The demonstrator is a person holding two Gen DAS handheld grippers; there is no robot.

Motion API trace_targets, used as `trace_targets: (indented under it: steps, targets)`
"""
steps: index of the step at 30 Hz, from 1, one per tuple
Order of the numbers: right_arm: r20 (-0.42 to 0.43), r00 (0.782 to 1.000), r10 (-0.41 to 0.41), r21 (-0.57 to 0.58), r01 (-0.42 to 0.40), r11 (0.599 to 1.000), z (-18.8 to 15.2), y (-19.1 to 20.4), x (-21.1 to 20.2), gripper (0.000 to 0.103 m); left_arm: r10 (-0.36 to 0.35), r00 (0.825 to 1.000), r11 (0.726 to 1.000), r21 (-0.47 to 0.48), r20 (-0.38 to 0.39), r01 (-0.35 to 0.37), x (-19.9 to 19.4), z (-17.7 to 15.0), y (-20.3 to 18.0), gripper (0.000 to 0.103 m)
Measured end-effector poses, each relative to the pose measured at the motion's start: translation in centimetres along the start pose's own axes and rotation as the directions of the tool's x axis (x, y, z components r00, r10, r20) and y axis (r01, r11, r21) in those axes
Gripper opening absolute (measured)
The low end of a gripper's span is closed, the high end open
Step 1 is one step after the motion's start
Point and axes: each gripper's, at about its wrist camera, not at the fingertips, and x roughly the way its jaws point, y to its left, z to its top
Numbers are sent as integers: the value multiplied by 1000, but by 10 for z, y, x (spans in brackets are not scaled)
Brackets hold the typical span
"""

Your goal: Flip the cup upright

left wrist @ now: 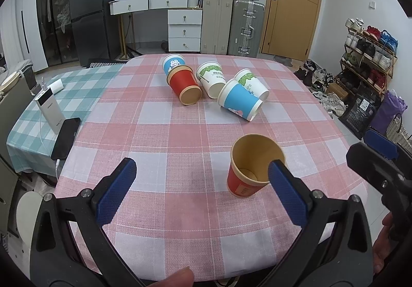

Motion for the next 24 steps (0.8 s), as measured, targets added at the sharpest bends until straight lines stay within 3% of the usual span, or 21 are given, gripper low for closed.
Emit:
trace_targets:
  steps: [24]
  targets:
    - [1, 1000, -2, -1, 2, 1000, 1, -1, -1, 96, 3, 1000, 1000, -1, -1, -3, -4, -2, 0, 102]
